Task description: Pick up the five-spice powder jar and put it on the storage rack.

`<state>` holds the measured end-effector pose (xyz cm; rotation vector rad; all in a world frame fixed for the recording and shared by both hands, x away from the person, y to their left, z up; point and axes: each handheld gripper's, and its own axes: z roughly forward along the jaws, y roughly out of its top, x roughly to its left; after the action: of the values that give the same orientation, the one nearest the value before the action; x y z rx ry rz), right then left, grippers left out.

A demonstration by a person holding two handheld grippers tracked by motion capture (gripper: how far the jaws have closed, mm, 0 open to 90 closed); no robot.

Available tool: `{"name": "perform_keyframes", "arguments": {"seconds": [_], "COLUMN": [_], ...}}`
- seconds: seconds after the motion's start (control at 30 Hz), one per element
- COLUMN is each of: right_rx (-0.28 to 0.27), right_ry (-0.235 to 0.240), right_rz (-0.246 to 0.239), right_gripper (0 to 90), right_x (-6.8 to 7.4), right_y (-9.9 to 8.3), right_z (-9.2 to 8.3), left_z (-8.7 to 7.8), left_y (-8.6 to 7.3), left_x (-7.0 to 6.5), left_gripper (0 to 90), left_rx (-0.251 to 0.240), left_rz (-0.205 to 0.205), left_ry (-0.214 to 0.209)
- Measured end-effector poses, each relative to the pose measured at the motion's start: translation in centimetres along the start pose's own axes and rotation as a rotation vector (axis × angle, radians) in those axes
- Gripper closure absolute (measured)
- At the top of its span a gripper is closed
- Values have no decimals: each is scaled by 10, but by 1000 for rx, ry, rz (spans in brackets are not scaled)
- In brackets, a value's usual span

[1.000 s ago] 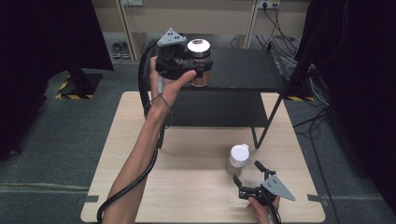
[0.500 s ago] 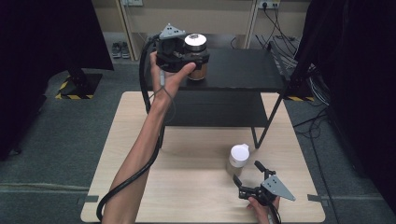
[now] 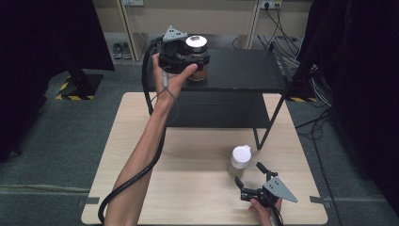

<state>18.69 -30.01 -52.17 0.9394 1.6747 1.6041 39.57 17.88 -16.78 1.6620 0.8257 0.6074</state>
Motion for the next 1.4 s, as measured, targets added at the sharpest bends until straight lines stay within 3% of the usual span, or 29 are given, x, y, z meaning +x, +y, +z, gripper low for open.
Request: {"name": "perform_keyframes", "arguments": {"seconds": [0.13,0.17,0.2,0.23,0.43,0.97,1.4], "right_rx": [0,0,0,1,0,1,0], "right_ry": [0,0,0,0,-1,-2,-3], "right_rz": [-2,-2,-2,-2,-4,-5,-5], "right_gripper": [4,5,5,4,4,4,4], "right_x": [0,0,0,0,0,1,1], "right_y": [0,0,0,0,0,0,0], "right_z": [0,0,0,0,0,0,0], "left_z": [0,0,-1,-2,-7,-34,-54], "left_y": [-3,-5,-6,-7,-14,-36,-50], "left_x": [-2,-2,-3,-3,-5,-17,-26], "left_gripper": [300,225,225,171,11,4,4], "left_rx": [-14,-24,-35,-45,-78,-160,-179], "left_rz": [4,-2,-20,-34,-46,-24,-22], "left_ry": [4,8,14,16,28,-12,-63]}}
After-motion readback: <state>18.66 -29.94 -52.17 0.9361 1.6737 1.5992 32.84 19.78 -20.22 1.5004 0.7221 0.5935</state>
